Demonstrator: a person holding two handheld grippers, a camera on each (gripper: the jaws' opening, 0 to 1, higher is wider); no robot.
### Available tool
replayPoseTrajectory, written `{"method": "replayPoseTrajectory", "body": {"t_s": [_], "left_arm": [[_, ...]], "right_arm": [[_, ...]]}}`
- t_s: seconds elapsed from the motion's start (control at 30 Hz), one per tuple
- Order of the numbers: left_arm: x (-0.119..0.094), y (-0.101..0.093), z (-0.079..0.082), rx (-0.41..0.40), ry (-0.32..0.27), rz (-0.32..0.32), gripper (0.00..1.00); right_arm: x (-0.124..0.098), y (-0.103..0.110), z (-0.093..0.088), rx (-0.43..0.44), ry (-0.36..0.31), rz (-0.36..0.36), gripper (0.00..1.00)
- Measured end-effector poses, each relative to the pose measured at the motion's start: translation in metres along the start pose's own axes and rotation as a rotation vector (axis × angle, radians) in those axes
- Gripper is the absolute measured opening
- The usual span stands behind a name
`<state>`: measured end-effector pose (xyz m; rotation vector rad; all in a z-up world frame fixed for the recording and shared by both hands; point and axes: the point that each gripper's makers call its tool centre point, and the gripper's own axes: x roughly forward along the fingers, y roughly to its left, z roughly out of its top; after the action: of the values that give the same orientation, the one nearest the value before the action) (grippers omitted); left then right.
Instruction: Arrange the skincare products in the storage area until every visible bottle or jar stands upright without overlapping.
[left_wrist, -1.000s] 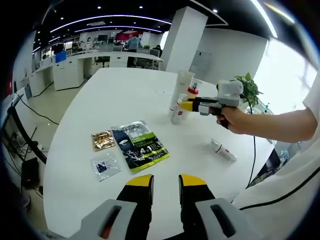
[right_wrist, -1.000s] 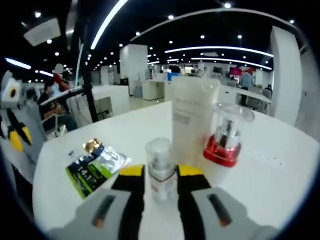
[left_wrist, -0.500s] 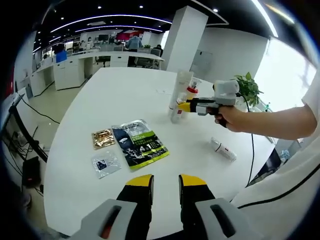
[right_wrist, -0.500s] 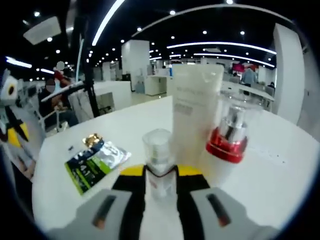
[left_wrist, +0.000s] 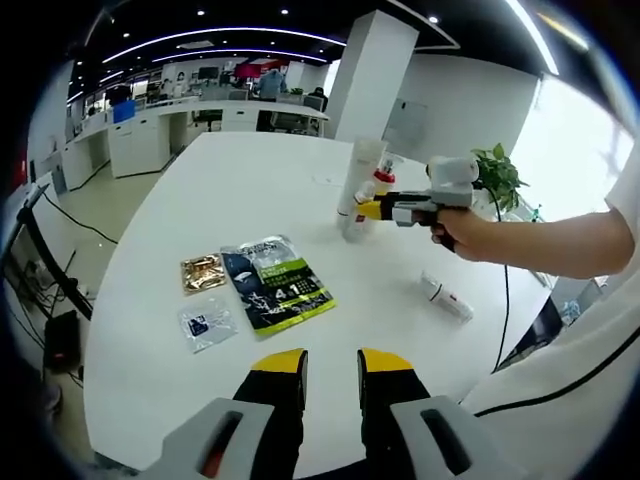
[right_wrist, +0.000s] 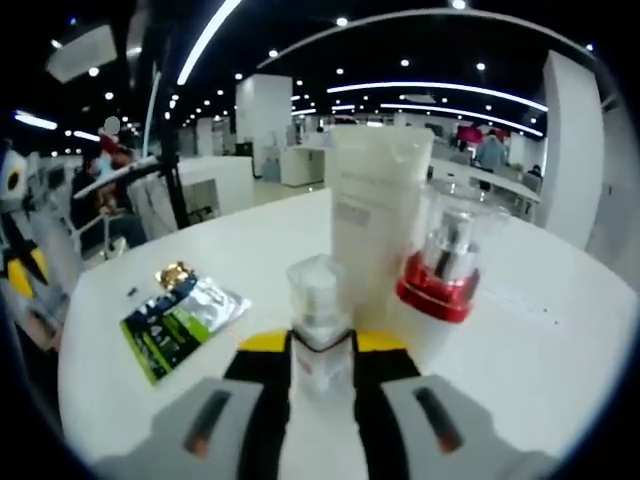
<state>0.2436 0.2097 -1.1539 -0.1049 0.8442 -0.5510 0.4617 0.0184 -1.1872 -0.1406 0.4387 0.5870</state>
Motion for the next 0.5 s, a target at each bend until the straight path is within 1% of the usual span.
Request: {"method": "replayPoseTrajectory", "body": {"t_s": [0.13,0.23,0.3,0.33,0.37,0.43,0.5], "left_arm": [[0.001,0.000,-0.001,-0.005,0.000,0.001,0.20],[0.003,-0.001,-0.004,-0.009,0.004,-0.001,0.20],[0.003,-0.003,-0.004,-0.008,0.005,-0.005,0.20],[0.004,-0.003,-0.004,-0.008,0.006,-0.005,0.20],[0.004,-0.004,-0.004,-0.008,0.007,-0.006,0.20],[0.006,-0.006,-0.004,-0.007,0.010,-0.009,0.20],[0.006,-0.007,-0.004,-0.004,0.010,-0.011,0.20]], "right_arm": [[-0.002,0.001,-0.004,0.010,0.009,0.004,0.24],[-0.006,0.001,-0.012,0.028,0.020,0.002,0.24],[-0.009,0.004,-0.019,0.066,0.037,0.006,0.24],[-0.009,0.004,-0.020,0.075,0.038,0.005,0.24],[-0.009,0.003,-0.023,0.098,0.040,0.003,0.23],[-0.009,0.003,-0.026,0.102,0.053,0.000,0.19],[-0.009,0.003,-0.027,0.109,0.057,-0.003,0.18]]}}
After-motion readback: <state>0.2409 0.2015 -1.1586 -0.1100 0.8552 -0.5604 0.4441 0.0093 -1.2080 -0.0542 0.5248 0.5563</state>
